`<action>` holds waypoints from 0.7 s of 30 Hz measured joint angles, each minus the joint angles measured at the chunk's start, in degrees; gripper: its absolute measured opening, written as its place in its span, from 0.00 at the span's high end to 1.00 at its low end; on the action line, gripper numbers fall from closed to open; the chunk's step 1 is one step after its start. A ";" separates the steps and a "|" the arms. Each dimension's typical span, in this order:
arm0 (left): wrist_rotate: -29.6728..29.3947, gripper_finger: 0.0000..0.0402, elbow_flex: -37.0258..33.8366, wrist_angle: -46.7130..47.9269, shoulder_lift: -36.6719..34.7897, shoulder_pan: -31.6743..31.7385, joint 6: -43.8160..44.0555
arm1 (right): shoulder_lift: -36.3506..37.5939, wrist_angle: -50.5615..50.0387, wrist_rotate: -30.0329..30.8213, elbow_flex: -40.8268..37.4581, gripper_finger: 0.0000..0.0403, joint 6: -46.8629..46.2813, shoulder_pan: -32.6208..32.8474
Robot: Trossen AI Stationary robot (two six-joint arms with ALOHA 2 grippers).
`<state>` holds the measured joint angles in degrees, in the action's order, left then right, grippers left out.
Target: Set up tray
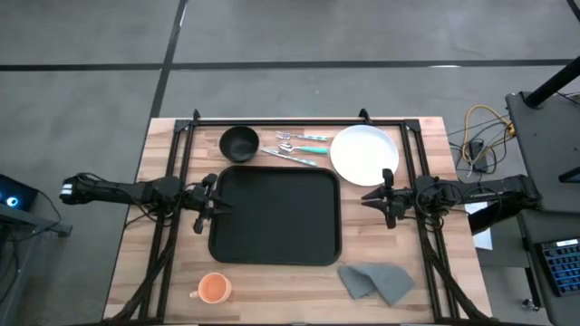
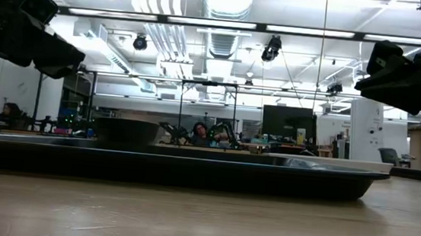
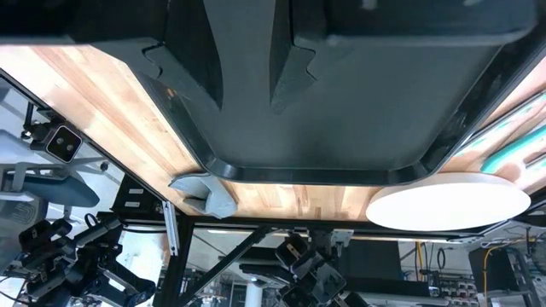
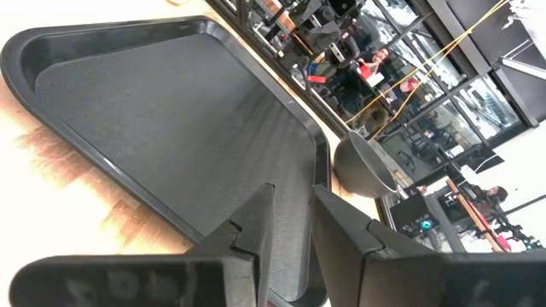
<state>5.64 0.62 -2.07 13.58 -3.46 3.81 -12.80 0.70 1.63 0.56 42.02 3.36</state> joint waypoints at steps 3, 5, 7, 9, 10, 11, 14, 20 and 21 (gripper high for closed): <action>0.03 0.80 0.00 -2.20 -0.07 0.01 -0.10 | 0.00 -0.01 -0.01 0.01 0.83 0.00 -0.01; 0.03 0.80 0.00 -2.10 -0.10 0.01 -0.10 | -0.01 0.00 -0.01 0.00 0.83 0.00 -0.02; 0.03 0.80 0.00 -2.04 0.00 0.01 -0.13 | 0.01 -0.01 0.00 0.02 0.83 0.00 -0.02; 0.02 0.80 0.00 -2.06 0.00 0.00 -0.10 | -0.01 0.00 0.00 0.00 0.83 0.00 -0.02; 0.03 0.80 0.00 -2.19 -0.02 0.01 0.22 | 0.00 0.01 -0.02 0.02 0.83 0.00 -0.02; 0.03 0.80 0.00 -2.35 -0.02 0.01 0.74 | -0.01 0.01 -0.02 0.01 0.83 0.00 -0.02; 0.03 0.80 0.00 -2.37 -0.01 0.00 1.09 | 0.00 0.01 0.00 0.01 0.83 0.00 -0.02; 0.03 0.80 0.00 -2.42 0.04 0.01 1.23 | 0.00 -0.01 -0.01 0.01 0.83 0.00 -0.01; 0.03 0.80 0.00 -2.55 0.04 0.01 1.25 | 0.00 0.01 -0.01 0.02 0.83 0.00 -0.01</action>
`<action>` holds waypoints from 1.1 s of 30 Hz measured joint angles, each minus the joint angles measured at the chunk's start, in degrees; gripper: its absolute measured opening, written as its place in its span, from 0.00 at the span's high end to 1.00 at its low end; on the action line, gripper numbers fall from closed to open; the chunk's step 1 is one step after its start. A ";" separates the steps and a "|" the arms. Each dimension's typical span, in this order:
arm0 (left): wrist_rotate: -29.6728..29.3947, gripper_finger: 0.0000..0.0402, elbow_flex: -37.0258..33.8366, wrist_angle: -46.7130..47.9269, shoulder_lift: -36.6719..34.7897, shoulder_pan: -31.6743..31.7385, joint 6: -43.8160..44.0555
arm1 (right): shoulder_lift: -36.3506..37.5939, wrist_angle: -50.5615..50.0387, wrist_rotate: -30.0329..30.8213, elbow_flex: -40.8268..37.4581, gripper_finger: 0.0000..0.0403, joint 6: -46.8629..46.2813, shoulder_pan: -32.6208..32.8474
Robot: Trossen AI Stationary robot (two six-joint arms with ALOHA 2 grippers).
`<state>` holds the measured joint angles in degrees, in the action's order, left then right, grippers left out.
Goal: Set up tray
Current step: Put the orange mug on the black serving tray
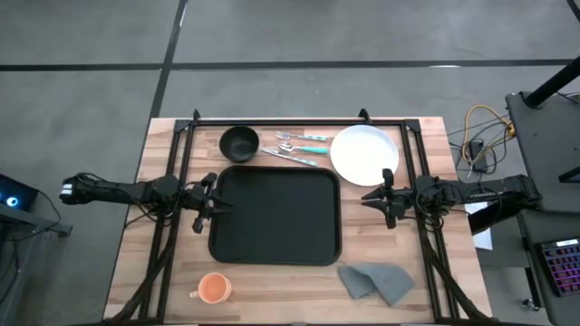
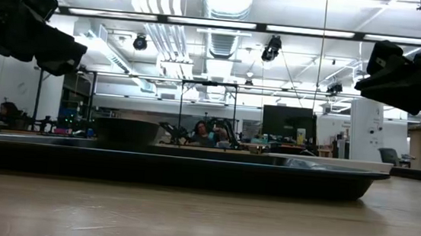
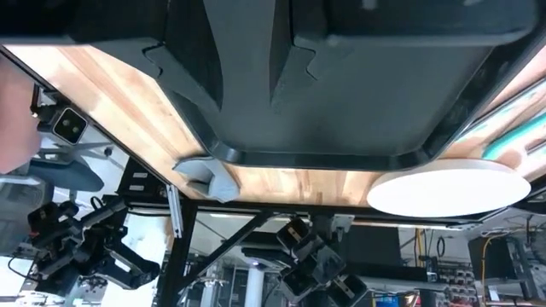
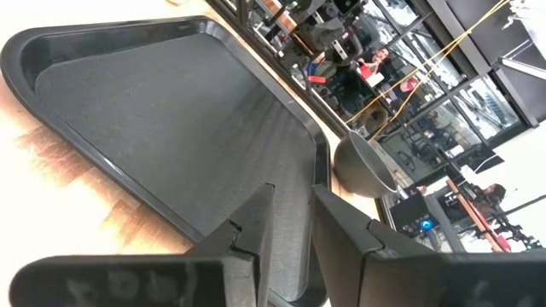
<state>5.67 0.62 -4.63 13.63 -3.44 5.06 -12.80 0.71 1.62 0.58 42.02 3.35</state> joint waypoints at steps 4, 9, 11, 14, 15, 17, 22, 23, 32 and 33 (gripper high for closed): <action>-0.02 0.80 0.00 -5.37 0.04 -0.01 1.94 | -0.02 -0.02 0.00 0.00 0.83 0.00 -0.01; -0.04 0.80 0.00 -19.53 0.22 0.00 15.48 | 0.00 0.00 -0.01 -0.01 0.83 0.00 -0.01; -0.04 0.80 0.00 -24.82 0.22 -0.01 17.96 | -0.01 0.00 0.00 -0.02 0.83 0.00 -0.01; 0.13 0.80 0.00 -30.08 0.22 -0.04 20.07 | -0.01 -0.02 -0.01 -0.01 0.83 0.00 -0.01; 0.28 0.80 0.00 -31.08 0.22 -0.04 21.46 | -0.01 -0.01 0.01 0.00 0.83 0.00 -0.01; 1.71 0.80 0.00 -32.50 0.26 -0.04 24.46 | -0.01 -0.01 0.00 -0.01 0.83 0.00 -0.01; 15.29 0.80 1.96 -32.78 0.37 -0.07 23.38 | 0.00 -0.01 0.01 -0.02 0.83 0.00 0.01; 17.24 0.80 2.88 -32.89 0.35 -0.07 22.98 | -0.02 0.00 0.01 0.00 0.83 0.00 -0.01; 24.97 0.80 10.52 -26.22 1.83 -0.11 21.48 | -0.02 0.00 -0.01 -0.01 0.83 0.00 0.01; 24.96 0.80 11.07 -25.05 2.37 -0.11 21.49 | -0.02 -0.02 0.01 0.00 0.83 0.00 -0.01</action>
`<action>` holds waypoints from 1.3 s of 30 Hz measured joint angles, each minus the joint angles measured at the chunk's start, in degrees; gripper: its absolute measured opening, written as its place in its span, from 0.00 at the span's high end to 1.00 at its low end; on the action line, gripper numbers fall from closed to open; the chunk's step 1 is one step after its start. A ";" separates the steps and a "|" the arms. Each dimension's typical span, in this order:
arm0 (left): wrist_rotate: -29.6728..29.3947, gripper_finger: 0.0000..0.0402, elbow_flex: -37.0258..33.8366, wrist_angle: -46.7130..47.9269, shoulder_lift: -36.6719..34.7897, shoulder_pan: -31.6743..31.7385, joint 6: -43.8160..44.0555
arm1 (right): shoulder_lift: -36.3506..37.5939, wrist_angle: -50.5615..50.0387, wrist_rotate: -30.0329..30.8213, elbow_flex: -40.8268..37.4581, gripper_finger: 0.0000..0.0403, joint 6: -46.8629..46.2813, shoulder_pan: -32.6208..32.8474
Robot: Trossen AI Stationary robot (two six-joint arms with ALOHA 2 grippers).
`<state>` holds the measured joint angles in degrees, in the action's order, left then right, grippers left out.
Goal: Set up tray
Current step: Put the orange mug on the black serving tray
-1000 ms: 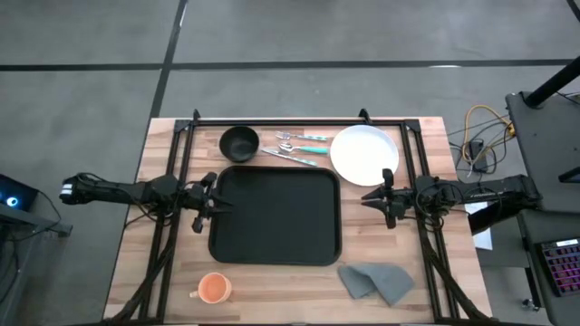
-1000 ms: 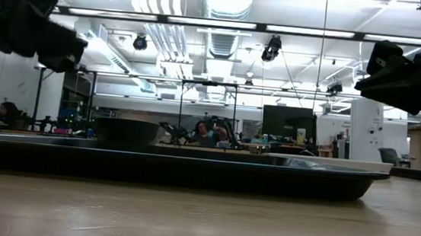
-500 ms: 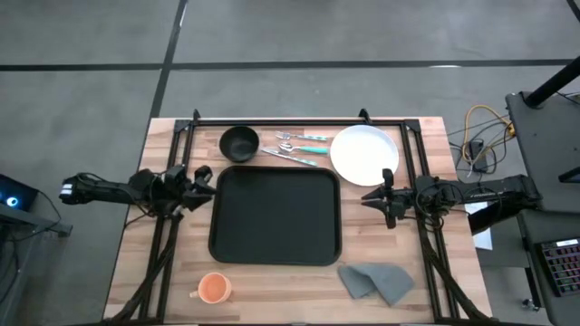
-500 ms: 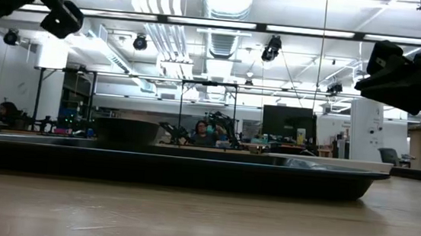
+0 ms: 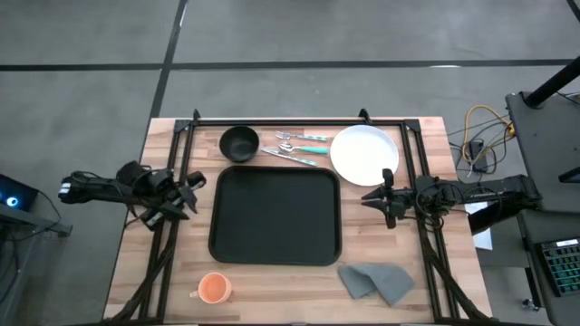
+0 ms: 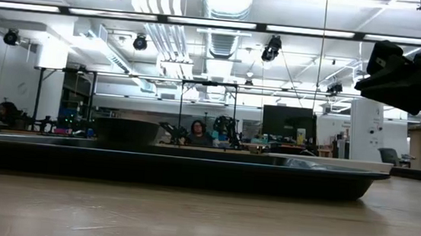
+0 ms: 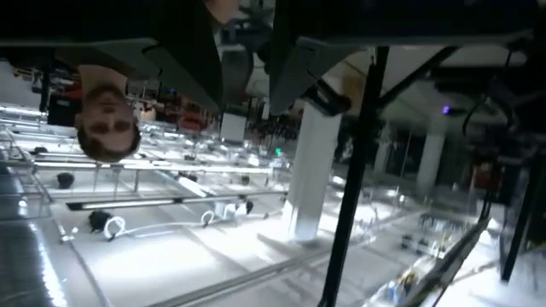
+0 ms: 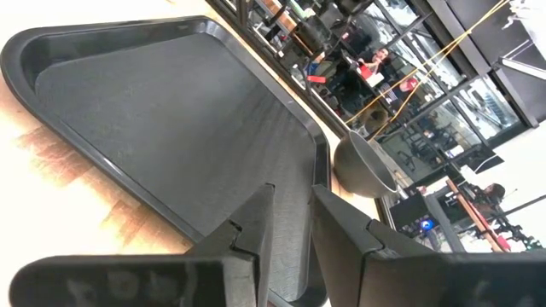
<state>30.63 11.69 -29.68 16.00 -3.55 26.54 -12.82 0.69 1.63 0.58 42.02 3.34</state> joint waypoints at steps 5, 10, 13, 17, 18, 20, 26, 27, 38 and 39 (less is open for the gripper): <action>0.00 0.80 4.48 6.05 3.62 0.02 -1.37 | 0.00 0.02 -0.02 -0.02 0.83 0.00 0.01; -0.04 0.80 11.10 14.57 7.46 -0.02 -5.47 | 0.00 0.02 -0.02 -0.02 0.83 0.00 0.00; -0.07 0.80 14.40 19.76 10.49 -0.27 -7.71 | 0.00 0.00 -0.02 0.00 0.83 0.00 0.01; -0.07 0.80 17.30 22.43 13.72 -0.32 -10.09 | 0.01 0.01 -0.01 -0.01 0.83 0.00 0.01; -0.07 0.80 17.75 22.40 14.35 -0.33 -10.10 | 0.00 0.00 -0.02 -0.02 0.83 0.00 0.00; -0.07 0.80 18.52 22.42 15.53 -0.36 -10.08 | 0.00 0.02 -0.02 -0.01 0.83 0.00 0.00; -0.97 0.80 19.20 22.23 16.63 -3.12 -8.95 | 0.00 0.00 -0.02 -0.02 0.83 0.00 0.00; -1.38 0.80 19.20 22.11 16.73 -4.00 -8.64 | 0.00 0.02 0.00 -0.02 0.83 0.00 0.02; -15.65 0.80 19.40 20.47 17.46 -17.30 -8.49 | 0.00 0.02 0.00 0.00 0.83 0.00 0.00; -17.07 0.80 19.41 20.48 17.46 -18.31 -8.47 | 0.00 0.01 0.00 0.00 0.83 0.00 0.01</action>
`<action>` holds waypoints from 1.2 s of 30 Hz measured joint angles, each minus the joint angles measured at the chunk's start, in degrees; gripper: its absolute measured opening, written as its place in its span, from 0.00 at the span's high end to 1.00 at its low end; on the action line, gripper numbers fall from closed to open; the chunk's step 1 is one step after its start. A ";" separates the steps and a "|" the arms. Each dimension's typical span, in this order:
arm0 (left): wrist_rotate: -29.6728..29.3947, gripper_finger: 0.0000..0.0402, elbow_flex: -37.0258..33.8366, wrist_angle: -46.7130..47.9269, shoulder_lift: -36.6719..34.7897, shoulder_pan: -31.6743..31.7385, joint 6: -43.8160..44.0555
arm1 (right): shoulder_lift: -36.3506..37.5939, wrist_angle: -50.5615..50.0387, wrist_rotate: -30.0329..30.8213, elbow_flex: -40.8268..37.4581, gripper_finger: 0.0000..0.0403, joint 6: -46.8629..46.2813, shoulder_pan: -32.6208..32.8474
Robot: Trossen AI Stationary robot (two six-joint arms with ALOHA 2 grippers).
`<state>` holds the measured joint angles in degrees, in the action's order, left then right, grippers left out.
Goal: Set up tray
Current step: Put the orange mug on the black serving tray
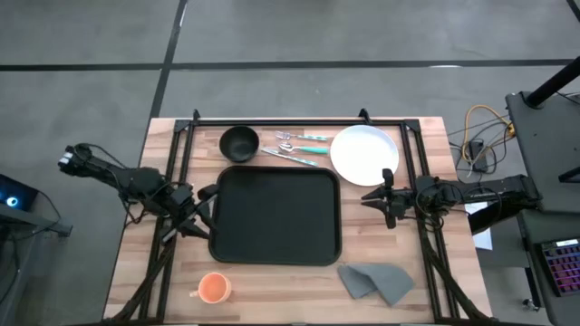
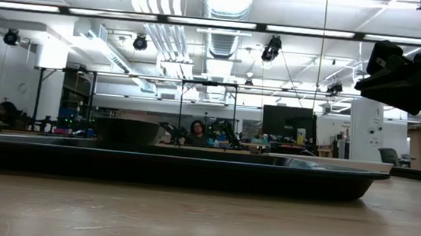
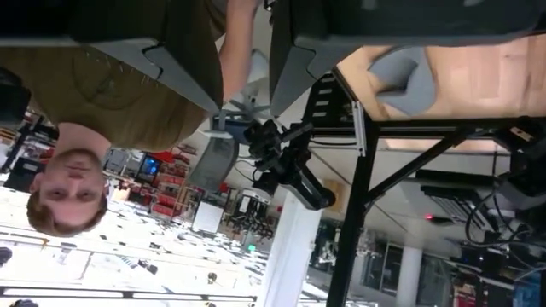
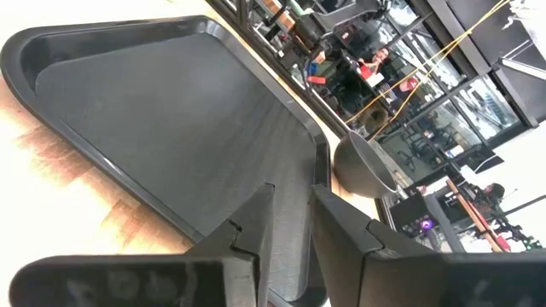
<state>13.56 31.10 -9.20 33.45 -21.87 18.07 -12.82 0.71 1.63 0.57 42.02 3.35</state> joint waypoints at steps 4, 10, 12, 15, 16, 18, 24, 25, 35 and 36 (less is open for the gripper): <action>-5.70 0.80 0.78 1.06 0.63 -3.71 0.01 | 0.01 -0.01 -0.02 -0.02 0.83 0.00 -0.02; -10.42 0.80 4.83 4.95 5.11 -8.24 0.29 | 0.02 0.01 -0.01 -0.01 0.83 0.00 0.01; -13.56 0.80 7.35 8.75 7.76 -9.80 1.04 | 0.00 0.01 0.00 -0.02 0.83 0.00 0.00; -19.03 0.80 12.35 17.10 12.54 -12.03 2.67 | 0.00 0.01 0.00 -0.01 0.83 0.00 0.00; -21.20 0.80 14.30 20.13 14.47 -12.73 3.40 | 0.00 0.01 0.00 -0.01 0.83 0.00 -0.02; -25.78 0.80 18.29 26.07 18.38 -14.20 5.61 | 0.00 0.01 -0.01 0.01 0.83 0.00 0.01; -36.84 0.80 29.75 42.74 29.80 -19.04 12.22 | 0.01 0.01 0.00 -0.01 0.83 0.00 -0.01; -38.17 0.80 31.33 44.95 31.30 -19.89 13.82 | 0.01 0.01 0.00 -0.01 0.83 0.00 0.01; -40.10 0.80 38.26 58.98 37.37 -25.81 28.81 | 0.00 -0.02 0.00 -0.02 0.83 0.00 -0.02; -40.07 0.80 38.26 60.10 36.93 -26.14 31.09 | 0.00 0.00 -0.02 -0.02 0.83 0.00 0.01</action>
<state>-26.51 69.36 50.89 70.38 -48.00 49.16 -12.82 0.71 1.61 0.56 42.02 3.36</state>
